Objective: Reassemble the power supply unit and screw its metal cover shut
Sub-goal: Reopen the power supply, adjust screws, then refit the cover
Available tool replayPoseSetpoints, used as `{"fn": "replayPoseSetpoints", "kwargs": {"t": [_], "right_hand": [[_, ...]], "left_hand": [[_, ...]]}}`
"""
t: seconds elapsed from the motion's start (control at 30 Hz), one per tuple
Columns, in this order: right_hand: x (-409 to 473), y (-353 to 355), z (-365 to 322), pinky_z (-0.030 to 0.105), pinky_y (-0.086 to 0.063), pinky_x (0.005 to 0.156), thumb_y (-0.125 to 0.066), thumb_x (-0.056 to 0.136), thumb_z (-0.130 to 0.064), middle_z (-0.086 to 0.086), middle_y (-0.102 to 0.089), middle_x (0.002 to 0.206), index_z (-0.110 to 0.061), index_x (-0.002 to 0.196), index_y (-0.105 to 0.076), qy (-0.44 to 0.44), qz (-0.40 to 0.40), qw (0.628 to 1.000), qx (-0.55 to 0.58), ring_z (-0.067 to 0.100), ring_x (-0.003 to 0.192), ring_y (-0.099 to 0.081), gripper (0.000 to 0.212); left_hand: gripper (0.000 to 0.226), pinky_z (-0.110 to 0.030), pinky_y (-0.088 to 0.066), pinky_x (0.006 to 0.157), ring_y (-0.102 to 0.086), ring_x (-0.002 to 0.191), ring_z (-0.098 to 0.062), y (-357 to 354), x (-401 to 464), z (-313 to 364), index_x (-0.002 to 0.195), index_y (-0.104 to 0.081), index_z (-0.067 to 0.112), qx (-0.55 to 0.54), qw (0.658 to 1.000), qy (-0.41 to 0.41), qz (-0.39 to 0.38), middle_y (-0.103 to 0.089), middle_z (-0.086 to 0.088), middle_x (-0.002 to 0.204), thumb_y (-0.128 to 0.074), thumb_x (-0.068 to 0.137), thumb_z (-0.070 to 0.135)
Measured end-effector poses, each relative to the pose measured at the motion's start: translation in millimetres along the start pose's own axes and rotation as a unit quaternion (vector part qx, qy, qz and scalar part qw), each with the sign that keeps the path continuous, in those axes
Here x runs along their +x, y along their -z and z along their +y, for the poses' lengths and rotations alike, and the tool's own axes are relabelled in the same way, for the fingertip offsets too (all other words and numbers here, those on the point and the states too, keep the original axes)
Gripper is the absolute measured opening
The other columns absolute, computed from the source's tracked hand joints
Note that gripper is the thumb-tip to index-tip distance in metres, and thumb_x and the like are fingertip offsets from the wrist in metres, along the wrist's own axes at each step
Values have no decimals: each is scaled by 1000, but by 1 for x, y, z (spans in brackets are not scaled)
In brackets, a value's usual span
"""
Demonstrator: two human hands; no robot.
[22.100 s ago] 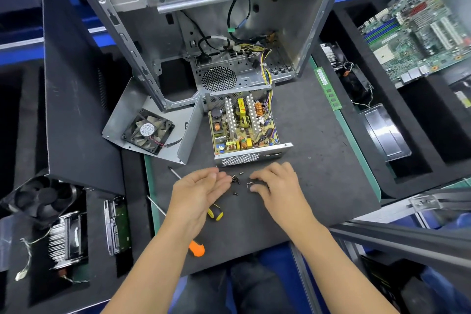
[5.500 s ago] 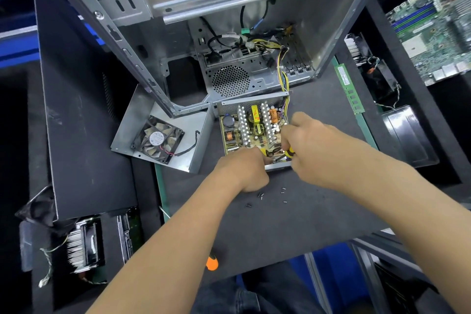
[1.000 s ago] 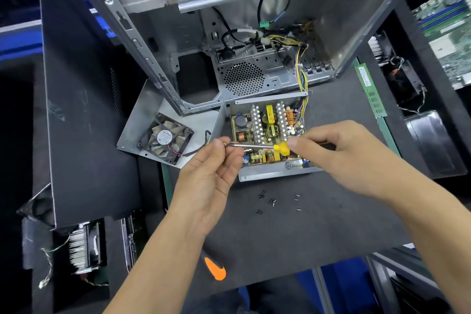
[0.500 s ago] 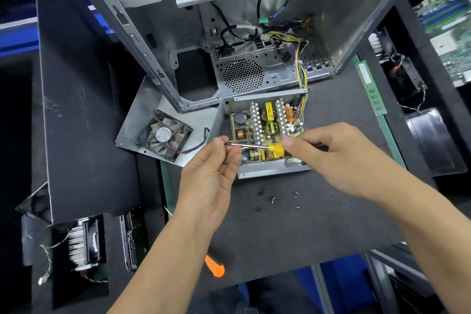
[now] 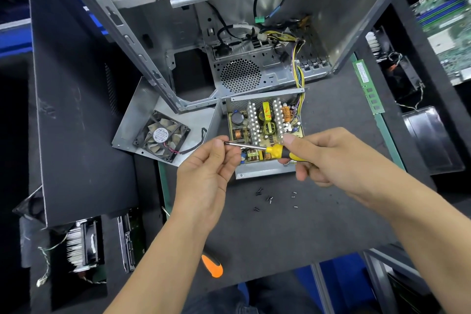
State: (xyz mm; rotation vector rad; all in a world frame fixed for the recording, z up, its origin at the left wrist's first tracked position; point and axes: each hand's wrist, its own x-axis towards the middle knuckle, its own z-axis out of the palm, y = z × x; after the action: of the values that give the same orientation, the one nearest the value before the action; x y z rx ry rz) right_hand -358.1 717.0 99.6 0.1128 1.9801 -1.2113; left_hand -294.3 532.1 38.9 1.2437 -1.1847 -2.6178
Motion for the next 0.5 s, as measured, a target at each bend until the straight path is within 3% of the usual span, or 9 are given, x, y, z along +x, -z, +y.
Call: {"fn": "replayPoseSetpoints", "kwargs": {"t": [0.07, 0.13, 0.17, 0.23, 0.37, 0.43, 0.5], "right_hand": [[0, 2, 3, 20, -37, 54, -60, 93, -48, -7, -49, 53, -18, 76, -73, 4, -3, 1000, 1, 10, 46, -37, 37], [3, 5, 6, 19, -43, 58, -68, 91, -27, -3, -60, 75, -25, 95, -72, 16, 3, 999, 47, 9, 56, -50, 7], [4, 7, 9, 21, -46, 60, -69, 89, -14, 0, -63, 83, -21, 99, -69, 27, 8, 996, 85, 11, 61, -55, 12], [6, 8, 11, 27, -52, 63, -71, 84, 1, 6, -68, 79, -11, 93, -66, 56, 38, 983, 169, 19, 66, -61, 16], [9, 2, 12, 27, -56, 61, -77, 76, -4, 7, -70, 69, -7, 91, -63, 113, 133, 941, 291, 23, 65, -69, 20], [10, -5, 13, 24, -55, 62, -79, 72, -9, 6, -69, 72, -7, 92, -64, 123, 153, 918, 345, 22, 66, -68, 25], [10, -11, 13, 24, -54, 65, -77, 77, -11, 6, -70, 76, -10, 89, -67, 126, 152, 900, 389, 20, 68, -67, 16]], "left_hand": [[15, -17, -56, 68, -69, 68, -10, 0, 0, -1, 95, -69, 2, 11, 1000, -10, -7, -72, -3, 74, -55, 97, 8], [15, -18, -56, 68, -69, 68, -10, 1, -1, -1, 96, -68, 2, 22, 999, -21, -10, -71, -4, 73, -55, 96, 9], [14, -18, -56, 68, -69, 68, -11, 1, -2, -2, 97, -68, 2, 26, 999, -26, -11, -71, -5, 73, -57, 95, 11], [18, -19, -57, 69, -70, 70, -12, 1, -3, -3, 97, -69, 1, 27, 999, -32, -13, -71, -7, 75, -61, 88, 15], [23, -19, -57, 70, -70, 73, -13, -2, -4, -7, 97, -69, 2, 2, 999, -35, -19, -72, -7, 78, -64, 80, 16], [23, -20, -57, 70, -71, 74, -13, -4, -5, -8, 97, -69, 2, -12, 999, -33, -24, -72, -6, 79, -64, 79, 15], [23, -20, -57, 71, -71, 75, -13, -5, -5, -8, 97, -69, 2, -20, 999, -31, -28, -72, -6, 80, -64, 79, 14]]}}
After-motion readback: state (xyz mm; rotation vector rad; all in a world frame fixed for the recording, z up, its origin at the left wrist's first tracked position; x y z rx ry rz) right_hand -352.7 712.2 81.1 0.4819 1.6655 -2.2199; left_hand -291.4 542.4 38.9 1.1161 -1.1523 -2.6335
